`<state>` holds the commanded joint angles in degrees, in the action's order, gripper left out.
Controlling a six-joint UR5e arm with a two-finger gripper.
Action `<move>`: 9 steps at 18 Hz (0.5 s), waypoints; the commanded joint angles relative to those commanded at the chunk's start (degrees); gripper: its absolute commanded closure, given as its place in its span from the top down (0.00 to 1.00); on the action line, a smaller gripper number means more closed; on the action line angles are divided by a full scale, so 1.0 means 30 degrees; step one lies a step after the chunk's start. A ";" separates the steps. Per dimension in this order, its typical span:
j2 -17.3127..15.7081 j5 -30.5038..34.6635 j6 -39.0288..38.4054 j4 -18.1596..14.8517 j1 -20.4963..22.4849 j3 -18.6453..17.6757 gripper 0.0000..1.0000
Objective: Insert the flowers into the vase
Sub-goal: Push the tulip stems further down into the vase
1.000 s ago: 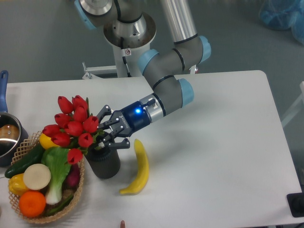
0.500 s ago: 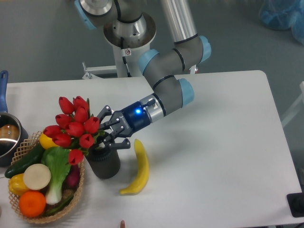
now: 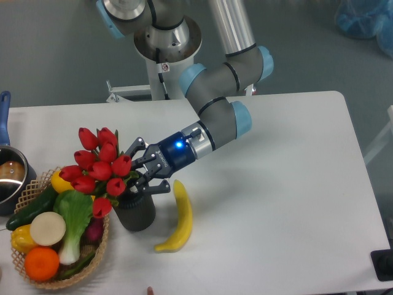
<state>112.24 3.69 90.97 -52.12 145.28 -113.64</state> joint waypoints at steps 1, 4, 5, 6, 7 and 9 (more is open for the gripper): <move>0.0000 0.0000 0.0000 -0.0029 0.0000 0.0029 0.49; 0.0000 0.0000 0.0000 0.0000 0.0000 0.0000 0.51; 0.0000 0.0000 0.0029 0.0000 0.0000 0.0029 0.58; 0.0000 0.0000 0.0117 0.0058 0.0058 0.0029 0.59; 0.0000 0.0000 0.0146 0.0088 0.0117 0.0000 0.60; 0.0000 0.0000 0.0147 0.0088 0.0147 0.0000 0.61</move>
<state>112.24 3.69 91.41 -51.86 145.72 -113.64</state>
